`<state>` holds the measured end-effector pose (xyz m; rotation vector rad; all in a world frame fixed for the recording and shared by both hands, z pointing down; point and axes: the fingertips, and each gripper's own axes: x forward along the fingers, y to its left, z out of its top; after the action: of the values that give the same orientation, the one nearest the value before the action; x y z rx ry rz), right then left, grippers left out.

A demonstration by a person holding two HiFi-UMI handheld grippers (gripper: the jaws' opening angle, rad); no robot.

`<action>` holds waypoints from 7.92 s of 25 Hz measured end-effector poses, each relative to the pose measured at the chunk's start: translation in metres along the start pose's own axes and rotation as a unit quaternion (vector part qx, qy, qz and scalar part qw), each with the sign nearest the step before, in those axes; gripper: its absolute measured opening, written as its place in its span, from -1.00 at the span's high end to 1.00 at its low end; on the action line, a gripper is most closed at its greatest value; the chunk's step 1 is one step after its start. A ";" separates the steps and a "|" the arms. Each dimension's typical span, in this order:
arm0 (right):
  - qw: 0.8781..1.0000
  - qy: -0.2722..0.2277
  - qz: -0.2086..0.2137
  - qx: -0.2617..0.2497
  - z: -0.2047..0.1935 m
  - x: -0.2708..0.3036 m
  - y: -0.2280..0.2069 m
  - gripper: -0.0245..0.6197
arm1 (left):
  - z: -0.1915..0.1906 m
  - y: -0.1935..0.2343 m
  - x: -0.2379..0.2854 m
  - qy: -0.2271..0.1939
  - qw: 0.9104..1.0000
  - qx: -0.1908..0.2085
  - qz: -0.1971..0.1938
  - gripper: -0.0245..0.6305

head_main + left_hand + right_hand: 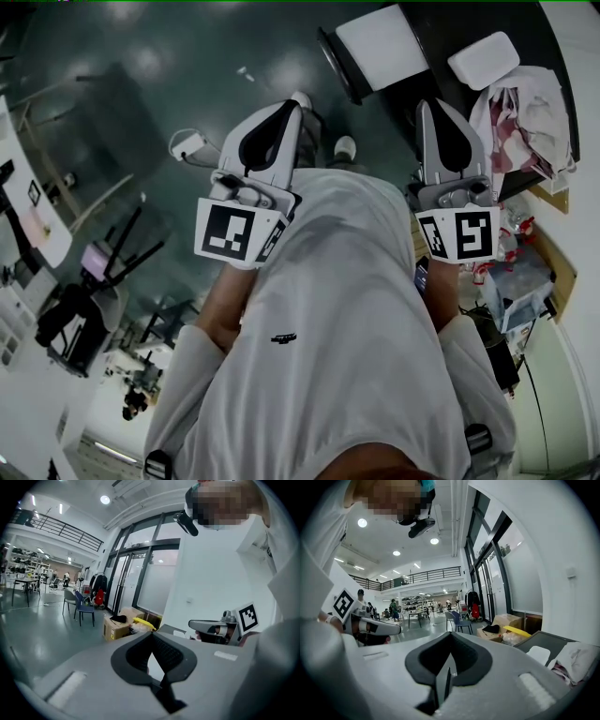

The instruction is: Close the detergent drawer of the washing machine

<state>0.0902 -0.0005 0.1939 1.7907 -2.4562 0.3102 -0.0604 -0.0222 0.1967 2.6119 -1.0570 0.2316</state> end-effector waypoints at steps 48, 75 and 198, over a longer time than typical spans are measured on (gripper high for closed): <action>0.991 0.069 -0.106 0.044 -0.052 0.100 -0.028 0.95 | -0.111 0.073 0.127 0.123 0.972 0.064 -0.190 0.88; 0.980 0.121 -0.115 0.111 -0.131 0.105 -0.034 0.95 | -0.239 0.069 0.170 0.179 0.946 0.125 -0.241 0.88; 0.992 0.035 -0.117 -0.009 -0.013 0.090 -0.031 0.95 | -0.001 0.078 0.140 0.037 0.986 0.032 -0.159 0.87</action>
<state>0.0910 -0.0906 0.2274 1.9974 -2.1676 0.3250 -0.0149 -0.1659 0.2522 2.7578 -0.6036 0.2874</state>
